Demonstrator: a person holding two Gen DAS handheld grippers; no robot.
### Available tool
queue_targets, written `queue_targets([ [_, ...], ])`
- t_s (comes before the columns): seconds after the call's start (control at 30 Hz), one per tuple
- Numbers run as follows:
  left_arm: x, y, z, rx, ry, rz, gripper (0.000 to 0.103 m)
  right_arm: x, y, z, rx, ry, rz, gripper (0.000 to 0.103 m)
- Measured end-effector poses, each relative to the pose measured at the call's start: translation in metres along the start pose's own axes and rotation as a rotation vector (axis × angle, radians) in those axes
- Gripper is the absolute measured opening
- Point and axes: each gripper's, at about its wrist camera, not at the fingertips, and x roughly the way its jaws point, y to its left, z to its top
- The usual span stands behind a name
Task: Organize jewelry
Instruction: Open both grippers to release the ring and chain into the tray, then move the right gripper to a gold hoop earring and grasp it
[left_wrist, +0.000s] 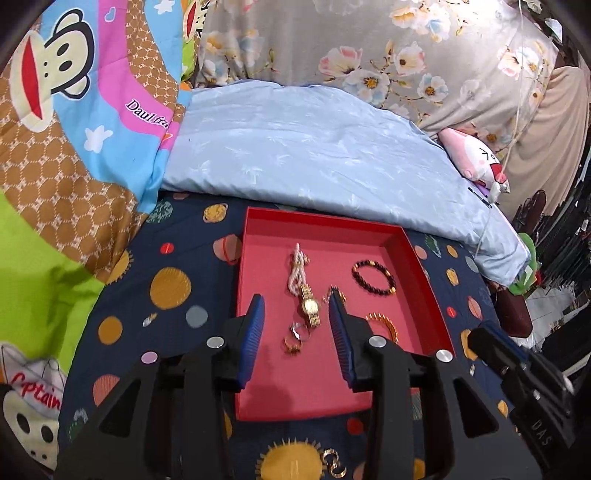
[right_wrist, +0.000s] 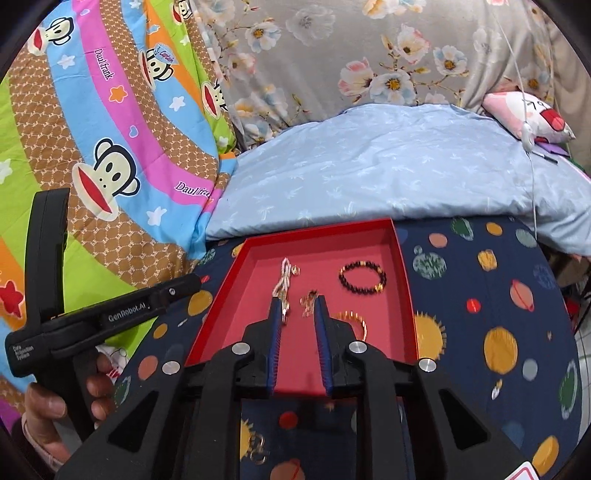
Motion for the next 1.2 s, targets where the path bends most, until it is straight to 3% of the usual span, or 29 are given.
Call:
queue_targets([
  [0.23, -0.018, -0.003, -0.038, 0.006, 0.018, -0.001, 0.046, -0.022, -0.001, -0.049, 0.029, 0.058, 0.002, 0.018],
  [0.63, -0.017, 0.011, -0.105, -0.032, 0.135, 0.029, 0.047, -0.016, 0.014, -0.116, -0.014, 0.186, 0.006, 0.02],
  [0.73, -0.017, 0.016, -0.115, -0.04, 0.148, 0.052, 0.056, -0.003, 0.022, -0.126, -0.028, 0.221, 0.023, 0.026],
  [1.2, -0.018, 0.038, -0.127, -0.055, 0.167, 0.107, 0.058, 0.043, 0.038, -0.136, -0.072, 0.289, 0.01, 0.029],
])
